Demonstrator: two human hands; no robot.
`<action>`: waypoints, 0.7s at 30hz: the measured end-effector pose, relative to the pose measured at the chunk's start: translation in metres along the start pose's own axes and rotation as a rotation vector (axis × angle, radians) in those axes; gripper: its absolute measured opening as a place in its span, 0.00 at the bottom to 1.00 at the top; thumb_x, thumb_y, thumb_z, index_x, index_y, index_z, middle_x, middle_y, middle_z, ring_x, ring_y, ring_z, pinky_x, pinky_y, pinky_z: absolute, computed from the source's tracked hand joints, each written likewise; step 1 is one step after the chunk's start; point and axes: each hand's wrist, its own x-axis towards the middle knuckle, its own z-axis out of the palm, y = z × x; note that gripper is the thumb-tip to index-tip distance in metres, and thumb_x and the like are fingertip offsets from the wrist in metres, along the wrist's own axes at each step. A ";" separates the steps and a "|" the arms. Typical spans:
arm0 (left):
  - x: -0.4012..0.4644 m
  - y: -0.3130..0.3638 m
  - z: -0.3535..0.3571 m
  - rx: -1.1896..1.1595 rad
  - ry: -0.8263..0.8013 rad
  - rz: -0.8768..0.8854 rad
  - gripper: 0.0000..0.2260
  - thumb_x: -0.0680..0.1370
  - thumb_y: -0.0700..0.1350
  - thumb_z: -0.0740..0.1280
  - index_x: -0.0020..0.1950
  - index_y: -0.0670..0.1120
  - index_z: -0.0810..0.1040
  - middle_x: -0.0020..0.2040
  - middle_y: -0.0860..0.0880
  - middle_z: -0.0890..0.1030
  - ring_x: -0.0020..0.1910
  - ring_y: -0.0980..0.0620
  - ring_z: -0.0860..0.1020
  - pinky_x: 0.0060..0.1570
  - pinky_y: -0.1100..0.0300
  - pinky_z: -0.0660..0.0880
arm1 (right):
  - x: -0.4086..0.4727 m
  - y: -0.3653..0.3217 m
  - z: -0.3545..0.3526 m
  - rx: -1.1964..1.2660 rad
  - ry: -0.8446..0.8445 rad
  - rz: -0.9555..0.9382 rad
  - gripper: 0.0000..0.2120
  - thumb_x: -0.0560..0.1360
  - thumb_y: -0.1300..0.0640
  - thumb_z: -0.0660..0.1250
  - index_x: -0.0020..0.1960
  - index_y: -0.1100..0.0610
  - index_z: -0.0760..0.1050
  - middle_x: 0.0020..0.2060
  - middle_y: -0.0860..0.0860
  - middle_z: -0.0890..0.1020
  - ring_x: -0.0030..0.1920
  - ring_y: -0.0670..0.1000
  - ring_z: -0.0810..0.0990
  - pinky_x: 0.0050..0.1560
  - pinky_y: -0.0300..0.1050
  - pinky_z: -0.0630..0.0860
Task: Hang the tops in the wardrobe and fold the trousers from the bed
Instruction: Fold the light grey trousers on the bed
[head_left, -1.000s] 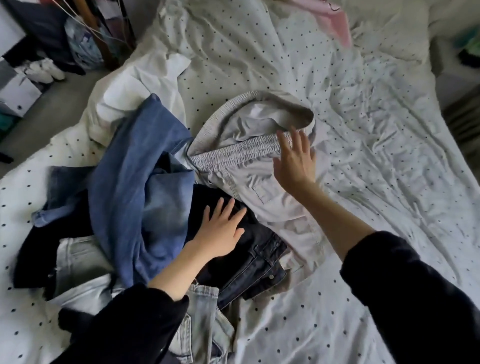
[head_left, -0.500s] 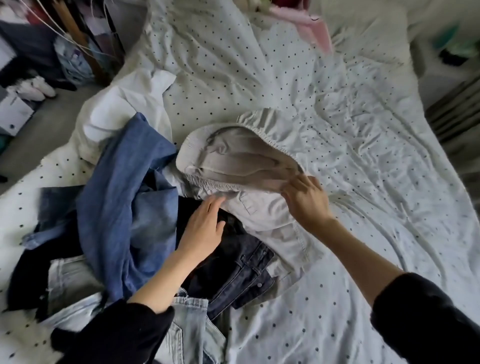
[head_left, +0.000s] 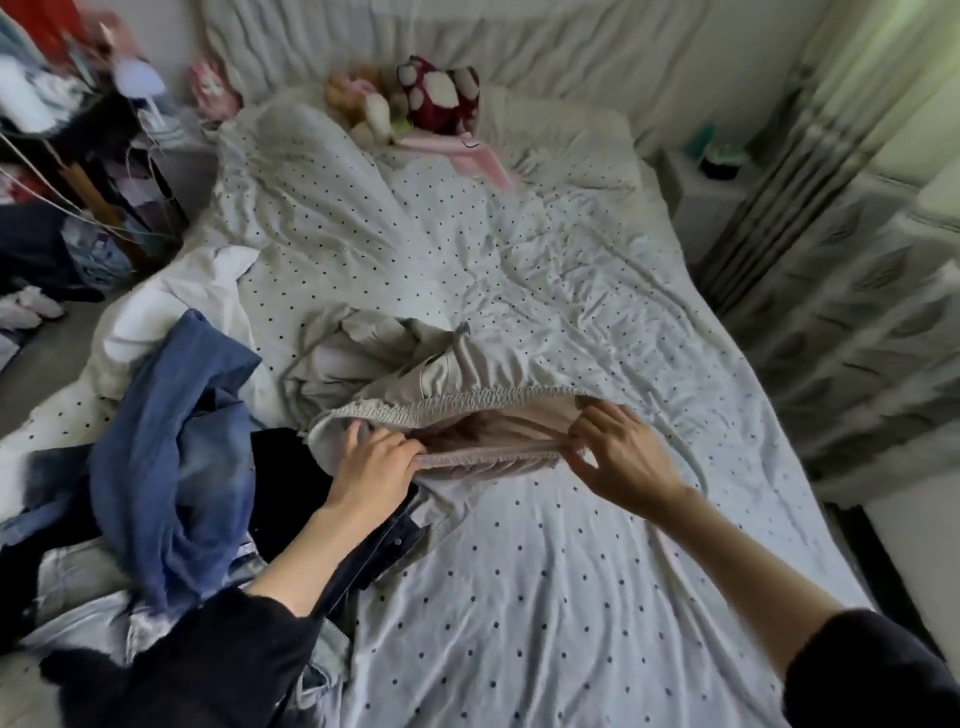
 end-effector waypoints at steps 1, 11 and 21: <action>-0.005 0.016 -0.008 -0.011 0.062 0.020 0.11 0.80 0.48 0.61 0.58 0.50 0.78 0.55 0.53 0.80 0.60 0.50 0.73 0.67 0.47 0.54 | -0.008 0.010 -0.012 -0.010 -0.013 0.003 0.10 0.64 0.60 0.78 0.37 0.62 0.78 0.35 0.57 0.82 0.41 0.58 0.82 0.38 0.50 0.80; -0.024 0.152 -0.088 -0.171 0.459 0.161 0.05 0.70 0.32 0.72 0.44 0.38 0.82 0.41 0.44 0.82 0.42 0.44 0.79 0.50 0.51 0.71 | -0.084 0.084 -0.099 -0.008 0.038 0.081 0.07 0.72 0.58 0.72 0.43 0.63 0.79 0.38 0.57 0.83 0.40 0.58 0.81 0.33 0.49 0.78; -0.065 0.215 -0.033 -0.203 -0.070 0.211 0.09 0.79 0.41 0.62 0.57 0.46 0.80 0.72 0.49 0.61 0.76 0.48 0.46 0.74 0.48 0.46 | -0.170 0.086 -0.062 0.286 -0.677 0.639 0.12 0.79 0.59 0.59 0.55 0.59 0.79 0.48 0.56 0.82 0.50 0.56 0.80 0.48 0.46 0.75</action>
